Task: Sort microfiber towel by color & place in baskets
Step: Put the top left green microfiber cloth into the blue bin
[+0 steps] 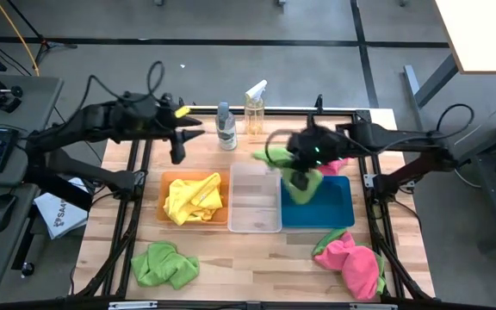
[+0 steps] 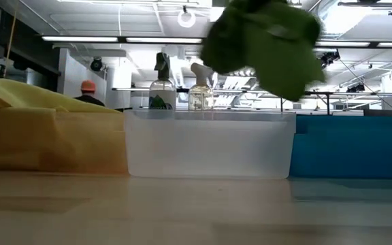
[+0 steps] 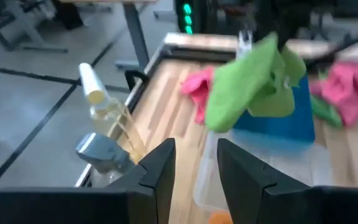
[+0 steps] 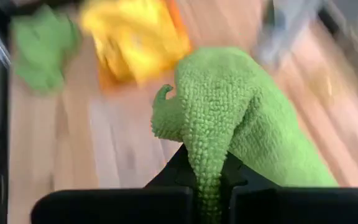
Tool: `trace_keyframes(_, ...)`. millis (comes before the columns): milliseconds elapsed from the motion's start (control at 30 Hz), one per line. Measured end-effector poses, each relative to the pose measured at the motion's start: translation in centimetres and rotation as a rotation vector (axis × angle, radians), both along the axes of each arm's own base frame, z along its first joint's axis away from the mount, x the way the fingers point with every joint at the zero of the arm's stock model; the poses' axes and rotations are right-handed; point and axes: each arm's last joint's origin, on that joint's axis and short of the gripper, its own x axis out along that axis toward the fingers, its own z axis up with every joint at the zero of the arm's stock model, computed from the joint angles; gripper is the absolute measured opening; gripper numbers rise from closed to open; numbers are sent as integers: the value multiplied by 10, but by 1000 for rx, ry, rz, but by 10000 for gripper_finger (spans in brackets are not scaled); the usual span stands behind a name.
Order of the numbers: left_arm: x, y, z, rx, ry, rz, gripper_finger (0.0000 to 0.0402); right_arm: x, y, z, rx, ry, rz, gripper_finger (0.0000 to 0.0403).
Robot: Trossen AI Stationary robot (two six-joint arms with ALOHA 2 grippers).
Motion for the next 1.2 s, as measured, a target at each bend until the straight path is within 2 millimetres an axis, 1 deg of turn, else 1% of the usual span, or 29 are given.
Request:
trace_keyframes(100,-11,2,-5,-26,-72,23,108,-24,11,-1,-4,127,-62,2)
trace_keyframes(167,-15,1,-10,-45,-138,21,108,-34,18,-4,-21,186,-111,2)
trace_keyframes(267,-16,0,-22,-92,-215,10,108,-46,30,-18,-5,206,-172,2)
trace_keyframes(333,-16,-1,-31,-126,-245,2,108,-54,38,-35,43,208,-207,1)
trace_keyframes(467,-15,-1,-43,-200,-275,7,108,-71,53,-84,140,246,-298,1)
trace_keyframes(600,-14,-1,-42,-221,-298,15,108,-83,61,-122,231,244,-400,1)
trace_keyframes(667,-14,-1,-40,-218,-320,12,108,-87,63,-136,255,264,-454,1)
trace_keyframes(733,-13,-1,-38,-215,-335,10,108,-90,63,-146,279,284,-500,1)
trace_keyframes(833,-13,-1,-37,-202,-345,3,108,-92,62,-154,316,309,-543,5)
trace_keyframes(967,-13,-1,-36,-181,-348,-5,108,-91,60,-154,337,310,-554,30)
trace_keyframes(1067,-13,-1,-36,-180,-348,-2,108,-87,56,-146,355,298,-563,70)
trace_keyframes(1200,-13,-1,-37,-181,-344,-1,108,-83,50,-129,351,289,-556,141)
